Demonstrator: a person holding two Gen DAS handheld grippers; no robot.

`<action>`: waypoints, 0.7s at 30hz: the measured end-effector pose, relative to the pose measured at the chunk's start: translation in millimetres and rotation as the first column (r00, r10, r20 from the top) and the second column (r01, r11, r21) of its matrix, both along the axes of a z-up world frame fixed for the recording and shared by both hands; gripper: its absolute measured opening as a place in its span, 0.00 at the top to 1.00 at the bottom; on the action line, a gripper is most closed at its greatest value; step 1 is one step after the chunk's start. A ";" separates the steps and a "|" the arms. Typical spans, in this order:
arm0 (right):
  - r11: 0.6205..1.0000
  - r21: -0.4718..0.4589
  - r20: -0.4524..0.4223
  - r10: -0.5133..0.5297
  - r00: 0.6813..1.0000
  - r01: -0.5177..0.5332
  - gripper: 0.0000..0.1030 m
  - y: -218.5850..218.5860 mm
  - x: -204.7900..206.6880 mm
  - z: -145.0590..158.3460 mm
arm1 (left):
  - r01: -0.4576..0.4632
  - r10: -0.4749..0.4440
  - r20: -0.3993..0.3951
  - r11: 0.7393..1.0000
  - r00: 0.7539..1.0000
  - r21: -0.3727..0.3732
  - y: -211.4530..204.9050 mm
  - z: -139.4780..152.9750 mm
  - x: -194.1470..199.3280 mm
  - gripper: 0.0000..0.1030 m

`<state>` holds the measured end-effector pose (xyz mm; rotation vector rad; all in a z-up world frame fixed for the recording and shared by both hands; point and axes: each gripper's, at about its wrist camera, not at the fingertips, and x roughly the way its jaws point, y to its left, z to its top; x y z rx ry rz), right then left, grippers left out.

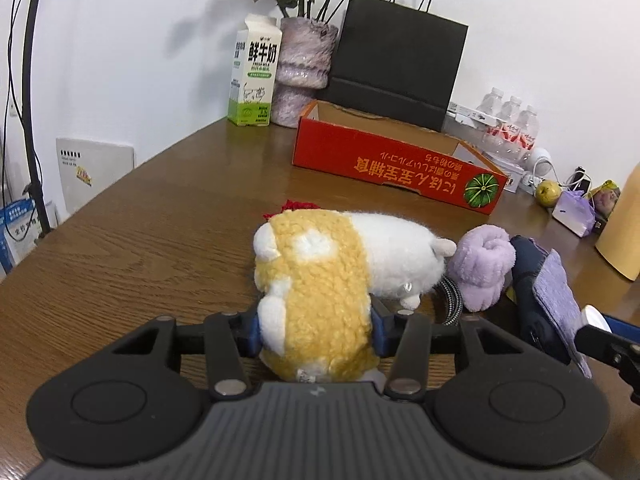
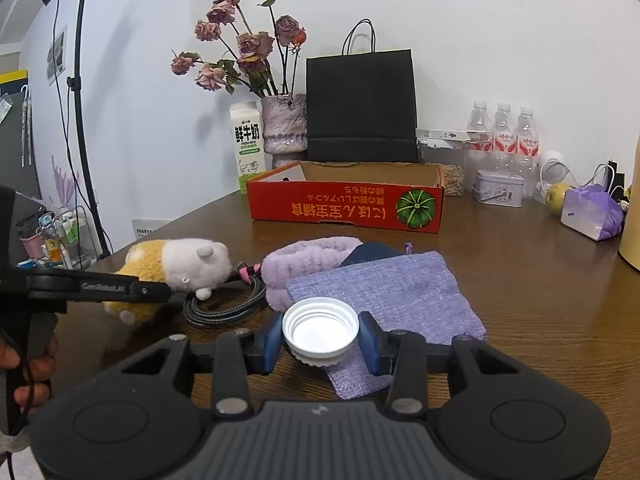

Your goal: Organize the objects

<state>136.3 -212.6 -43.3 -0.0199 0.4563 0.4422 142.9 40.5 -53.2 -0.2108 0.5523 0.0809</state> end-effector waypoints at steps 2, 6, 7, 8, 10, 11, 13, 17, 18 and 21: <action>1.000 -0.001 0.002 0.004 1.000 -0.004 0.62 1.5 0.1 0.6 | 0.004 -0.004 0.013 1.000 1.000 0.005 0.7 3.5 -3.1 0.53; 1.000 -0.001 0.012 0.005 1.000 -0.005 0.62 3.9 3.0 4.6 | 0.002 -0.003 0.031 1.000 1.000 0.014 2.1 11.8 -3.7 0.52; 1.000 -0.001 0.015 0.004 1.000 -0.004 0.62 4.4 3.7 5.6 | 0.005 -0.006 0.035 1.000 0.999 0.017 2.1 13.4 -3.3 0.52; 1.000 0.000 0.017 0.004 1.000 -0.004 0.62 5.2 5.1 7.0 | 0.009 -0.010 0.038 1.000 0.999 0.020 2.0 15.1 -2.2 0.52; 1.000 0.001 0.022 0.004 1.000 -0.004 0.62 6.8 7.5 9.4 | 0.017 -0.018 0.044 1.000 0.999 0.025 1.4 18.3 -0.1 0.52; 1.000 0.001 0.025 0.003 1.000 -0.003 0.62 7.2 8.2 10.3 | 0.022 -0.023 0.048 0.999 0.999 0.029 0.9 20.2 0.9 0.52; 1.000 0.003 0.031 0.000 1.000 0.000 0.62 8.5 11.2 12.8 | 0.029 -0.031 0.057 0.999 0.998 0.035 0.4 24.1 3.7 0.52; 1.000 0.008 0.046 -0.005 0.999 0.004 0.62 11.6 19.3 19.9 | 0.049 -0.053 0.073 0.997 0.996 0.053 -1.9 33.8 13.5 0.52; 1.000 0.009 0.051 -0.004 0.999 0.004 0.62 12.6 21.5 21.9 | 0.054 -0.059 0.078 0.997 0.995 0.056 -3.1 36.4 16.5 0.52; 1.000 0.011 0.063 -0.003 0.998 0.002 0.62 16.2 29.2 28.0 | 0.070 -0.076 0.093 0.995 0.993 0.065 -6.2 44.0 25.4 0.52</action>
